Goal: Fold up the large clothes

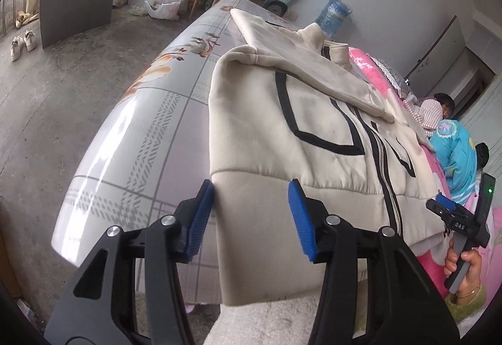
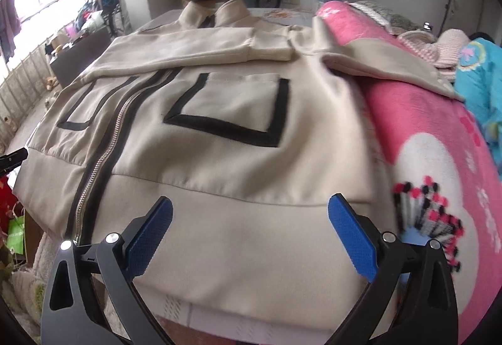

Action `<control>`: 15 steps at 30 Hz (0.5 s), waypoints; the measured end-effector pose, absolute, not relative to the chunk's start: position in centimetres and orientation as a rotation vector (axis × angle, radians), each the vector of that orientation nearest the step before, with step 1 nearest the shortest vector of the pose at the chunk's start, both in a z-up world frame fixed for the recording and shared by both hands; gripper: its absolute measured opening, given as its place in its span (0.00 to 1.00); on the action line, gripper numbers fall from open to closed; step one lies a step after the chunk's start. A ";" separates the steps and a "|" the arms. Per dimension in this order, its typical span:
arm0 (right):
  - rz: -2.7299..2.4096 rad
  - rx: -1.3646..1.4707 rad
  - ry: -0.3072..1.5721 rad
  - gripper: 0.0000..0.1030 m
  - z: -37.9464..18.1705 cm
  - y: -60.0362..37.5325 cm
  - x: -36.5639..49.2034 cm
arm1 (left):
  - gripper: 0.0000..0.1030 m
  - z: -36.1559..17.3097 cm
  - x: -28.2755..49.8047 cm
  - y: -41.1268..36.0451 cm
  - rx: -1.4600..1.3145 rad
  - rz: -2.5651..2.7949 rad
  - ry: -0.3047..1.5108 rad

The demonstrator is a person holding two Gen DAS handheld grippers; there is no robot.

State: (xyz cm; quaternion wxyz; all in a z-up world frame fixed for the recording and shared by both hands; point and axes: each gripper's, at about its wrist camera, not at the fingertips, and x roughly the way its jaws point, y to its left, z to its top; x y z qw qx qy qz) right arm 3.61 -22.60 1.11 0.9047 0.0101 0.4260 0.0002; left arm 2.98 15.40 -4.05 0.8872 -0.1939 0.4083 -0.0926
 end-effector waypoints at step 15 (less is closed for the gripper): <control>-0.209 0.132 0.923 0.67 -0.1 -28.4 1.5 | 0.45 -4.0 3.8 15.7 -0.441 -0.202 0.871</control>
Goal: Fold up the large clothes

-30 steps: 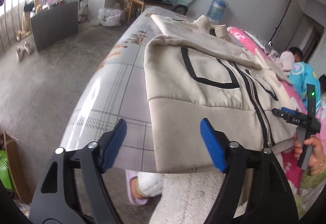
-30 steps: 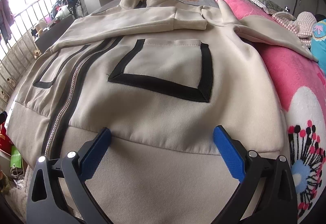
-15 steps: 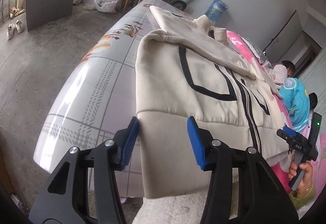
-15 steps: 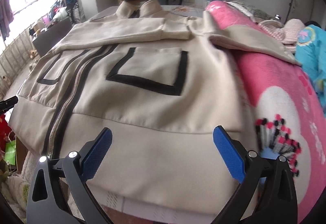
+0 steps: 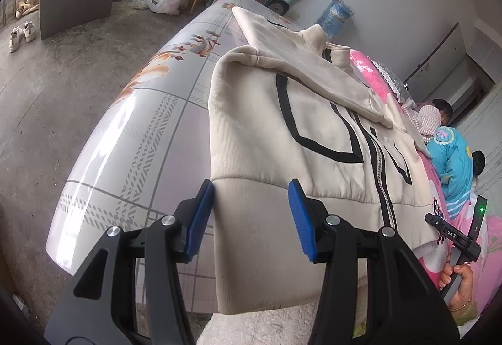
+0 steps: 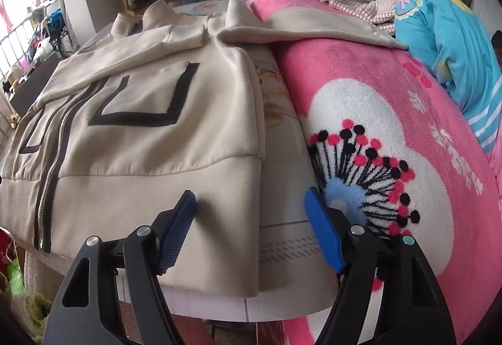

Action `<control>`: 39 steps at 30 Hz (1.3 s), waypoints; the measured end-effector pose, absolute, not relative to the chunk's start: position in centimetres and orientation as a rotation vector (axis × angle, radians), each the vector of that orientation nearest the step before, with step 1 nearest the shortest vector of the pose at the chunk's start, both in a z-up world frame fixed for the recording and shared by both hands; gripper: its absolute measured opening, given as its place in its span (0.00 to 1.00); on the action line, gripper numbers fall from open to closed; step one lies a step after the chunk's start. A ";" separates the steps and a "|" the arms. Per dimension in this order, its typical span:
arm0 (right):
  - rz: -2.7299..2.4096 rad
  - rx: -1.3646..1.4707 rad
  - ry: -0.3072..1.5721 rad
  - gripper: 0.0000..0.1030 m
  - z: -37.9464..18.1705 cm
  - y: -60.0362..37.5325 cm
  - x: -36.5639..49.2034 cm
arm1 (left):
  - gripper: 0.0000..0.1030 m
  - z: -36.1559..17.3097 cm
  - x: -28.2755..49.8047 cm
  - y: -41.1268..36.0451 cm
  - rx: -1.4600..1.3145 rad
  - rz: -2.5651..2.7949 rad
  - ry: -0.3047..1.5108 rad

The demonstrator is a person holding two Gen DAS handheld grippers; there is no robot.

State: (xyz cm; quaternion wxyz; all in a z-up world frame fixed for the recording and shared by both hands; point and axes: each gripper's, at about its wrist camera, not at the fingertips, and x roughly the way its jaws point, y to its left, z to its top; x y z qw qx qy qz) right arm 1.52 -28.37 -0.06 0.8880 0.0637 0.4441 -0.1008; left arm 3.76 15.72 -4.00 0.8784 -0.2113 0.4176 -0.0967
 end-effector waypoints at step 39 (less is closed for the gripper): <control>-0.059 0.184 0.829 0.09 4.8 -26.7 -1.9 | 0.04 1.2 0.2 12.2 -0.012 -0.090 0.818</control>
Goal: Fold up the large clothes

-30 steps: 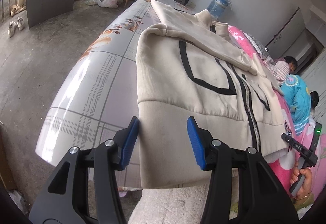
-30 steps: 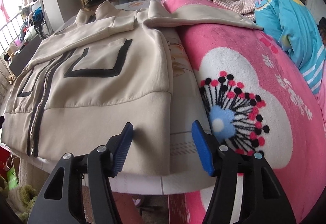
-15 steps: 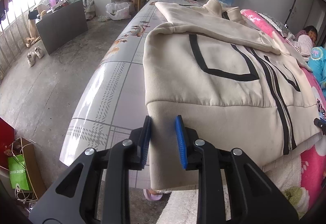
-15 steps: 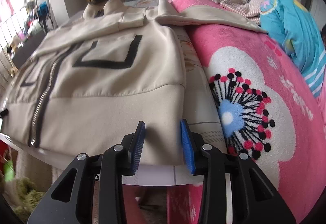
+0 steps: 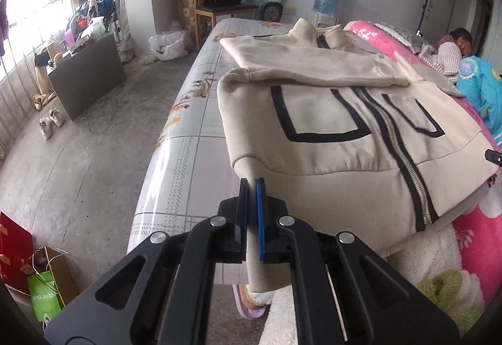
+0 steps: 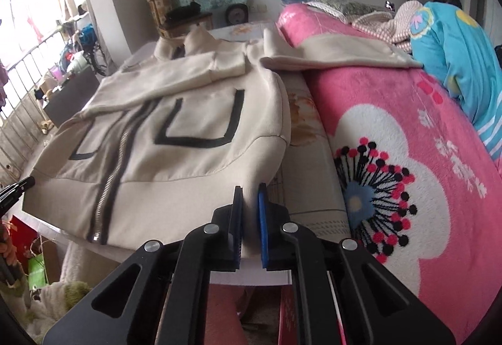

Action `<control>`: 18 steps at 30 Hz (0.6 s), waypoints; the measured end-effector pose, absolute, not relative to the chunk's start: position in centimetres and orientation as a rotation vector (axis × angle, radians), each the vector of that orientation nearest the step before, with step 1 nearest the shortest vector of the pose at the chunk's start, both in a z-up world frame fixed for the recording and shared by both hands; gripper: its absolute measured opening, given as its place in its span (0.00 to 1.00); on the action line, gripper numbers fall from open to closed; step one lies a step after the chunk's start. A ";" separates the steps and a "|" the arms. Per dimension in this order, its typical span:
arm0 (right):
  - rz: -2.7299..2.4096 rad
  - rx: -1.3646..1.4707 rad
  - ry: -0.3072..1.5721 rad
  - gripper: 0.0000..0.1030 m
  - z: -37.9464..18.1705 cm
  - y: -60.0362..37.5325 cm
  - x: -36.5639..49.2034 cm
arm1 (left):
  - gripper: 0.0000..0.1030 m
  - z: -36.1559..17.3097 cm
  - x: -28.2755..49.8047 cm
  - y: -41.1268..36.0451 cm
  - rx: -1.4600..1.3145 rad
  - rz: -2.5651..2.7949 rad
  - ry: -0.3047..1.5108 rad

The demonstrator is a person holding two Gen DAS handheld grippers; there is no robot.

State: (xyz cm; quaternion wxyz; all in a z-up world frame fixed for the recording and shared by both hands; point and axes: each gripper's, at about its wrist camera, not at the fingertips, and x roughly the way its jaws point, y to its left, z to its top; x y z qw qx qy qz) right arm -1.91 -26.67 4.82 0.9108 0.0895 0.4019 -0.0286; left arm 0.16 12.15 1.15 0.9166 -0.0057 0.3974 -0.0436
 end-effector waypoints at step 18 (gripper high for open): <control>-0.207 -0.007 0.912 0.50 6.9 -27.3 -5.1 | 0.44 2.3 -1.7 14.8 0.014 -0.026 0.953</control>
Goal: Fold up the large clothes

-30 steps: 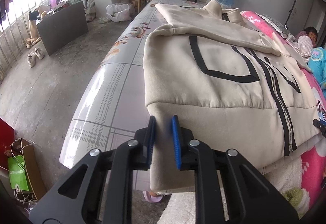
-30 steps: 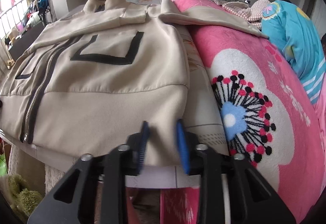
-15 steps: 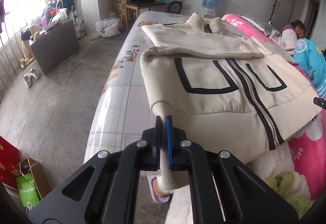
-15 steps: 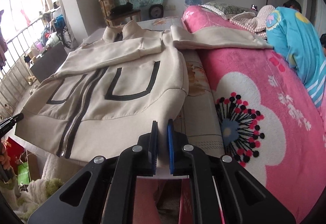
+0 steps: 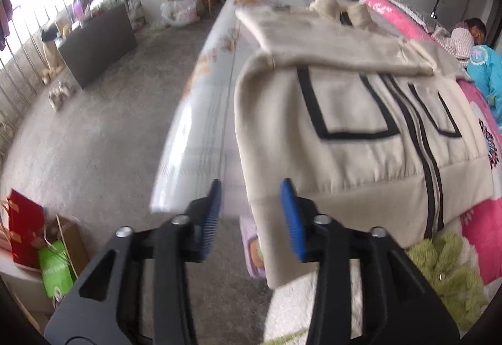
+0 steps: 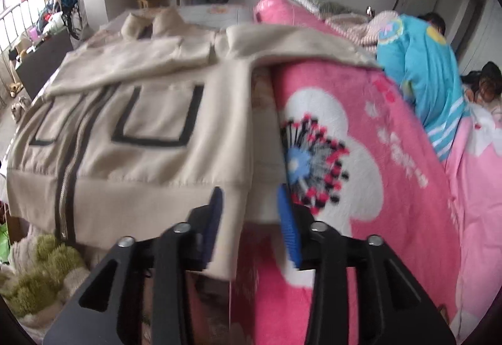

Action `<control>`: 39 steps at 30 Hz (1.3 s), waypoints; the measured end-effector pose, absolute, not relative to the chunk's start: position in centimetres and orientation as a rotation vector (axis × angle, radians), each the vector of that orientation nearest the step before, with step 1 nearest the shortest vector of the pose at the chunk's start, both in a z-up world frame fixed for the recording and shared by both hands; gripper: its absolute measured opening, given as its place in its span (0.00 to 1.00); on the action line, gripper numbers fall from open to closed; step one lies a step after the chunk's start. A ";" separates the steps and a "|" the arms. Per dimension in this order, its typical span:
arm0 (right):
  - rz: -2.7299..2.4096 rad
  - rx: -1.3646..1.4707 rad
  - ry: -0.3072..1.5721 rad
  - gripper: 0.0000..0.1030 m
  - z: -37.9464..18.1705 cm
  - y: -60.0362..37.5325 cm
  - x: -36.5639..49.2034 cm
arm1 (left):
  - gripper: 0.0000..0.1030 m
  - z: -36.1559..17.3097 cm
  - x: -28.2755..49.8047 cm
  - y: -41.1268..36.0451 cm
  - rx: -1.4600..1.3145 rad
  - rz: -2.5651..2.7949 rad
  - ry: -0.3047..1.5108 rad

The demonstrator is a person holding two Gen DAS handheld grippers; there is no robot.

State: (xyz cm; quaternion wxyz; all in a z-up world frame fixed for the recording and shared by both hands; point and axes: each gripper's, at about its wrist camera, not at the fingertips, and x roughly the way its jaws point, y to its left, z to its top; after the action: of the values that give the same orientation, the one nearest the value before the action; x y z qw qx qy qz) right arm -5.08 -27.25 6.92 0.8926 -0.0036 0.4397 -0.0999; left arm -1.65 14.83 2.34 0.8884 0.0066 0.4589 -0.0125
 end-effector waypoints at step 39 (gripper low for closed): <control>-0.685 0.680 0.766 0.36 -0.2 -61.6 21.6 | 0.79 -3.1 26.3 1.1 0.082 -0.122 0.909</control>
State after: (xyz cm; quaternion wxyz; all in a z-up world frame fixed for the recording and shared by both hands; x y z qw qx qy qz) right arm 21.60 -61.60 -0.17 0.8161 0.3191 0.3594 -0.3210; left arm 26.31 1.15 -3.11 0.8958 0.0397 0.4388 -0.0588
